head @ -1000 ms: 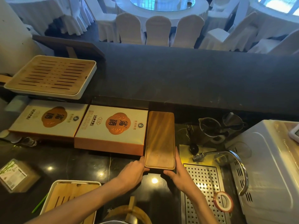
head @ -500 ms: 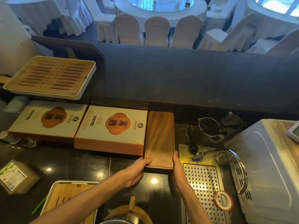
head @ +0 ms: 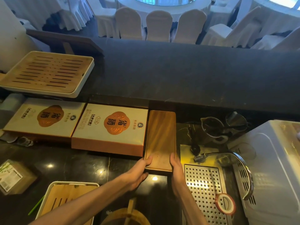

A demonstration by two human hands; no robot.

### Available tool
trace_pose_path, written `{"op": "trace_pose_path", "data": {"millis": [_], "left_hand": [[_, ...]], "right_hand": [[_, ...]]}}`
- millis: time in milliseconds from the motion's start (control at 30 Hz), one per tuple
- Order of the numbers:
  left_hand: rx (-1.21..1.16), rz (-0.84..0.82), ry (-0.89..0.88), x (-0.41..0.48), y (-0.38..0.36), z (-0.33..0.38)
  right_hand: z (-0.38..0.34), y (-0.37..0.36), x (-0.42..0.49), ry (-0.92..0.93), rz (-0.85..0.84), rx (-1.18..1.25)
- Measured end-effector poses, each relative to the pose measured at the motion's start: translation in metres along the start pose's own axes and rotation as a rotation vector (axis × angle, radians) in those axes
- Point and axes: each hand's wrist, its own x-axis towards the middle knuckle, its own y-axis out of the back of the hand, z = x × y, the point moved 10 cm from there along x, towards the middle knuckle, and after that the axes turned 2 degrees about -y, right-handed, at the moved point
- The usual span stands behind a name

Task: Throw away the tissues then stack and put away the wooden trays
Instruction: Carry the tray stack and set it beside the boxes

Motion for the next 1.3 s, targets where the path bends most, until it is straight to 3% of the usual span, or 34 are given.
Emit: {"op": "trace_pose_path", "data": {"millis": [233, 467, 667, 833, 1000, 1133, 1233, 1300], "left_hand": [[0.052, -0.089, -0.015, -0.004, 0.001, 0.021], [-0.019, -0.042, -0.07, 0.006, -0.007, 0.014], [-0.027, 0.029, -0.118, 0.015, 0.002, 0.008], [-0.019, -0.009, -0.111, 0.012, -0.001, 0.013], [-0.156, -0.067, -0.034, 0.002, -0.014, 0.017], [-0.257, -0.117, 0.075, -0.013, -0.017, 0.01], [-0.361, -0.165, 0.104, -0.022, -0.018, 0.005], [-0.457, -0.161, 0.08, -0.022, -0.02, 0.011]], "right_hand": [[-0.009, 0.005, 0.008, -0.019, -0.124, -0.076], [-0.036, -0.014, 0.025, -0.101, -0.164, 0.155], [-0.016, -0.014, 0.034, -0.125, -0.165, 0.211], [-0.019, -0.014, 0.035, -0.113, -0.159, 0.18], [-0.035, 0.0, 0.02, -0.064, -0.108, 0.156], [-0.009, 0.027, -0.003, -0.115, 0.042, 0.314], [0.025, 0.024, -0.023, -0.318, 0.05, 0.55], [0.023, 0.013, -0.028, -0.344, 0.031, 0.667]]}}
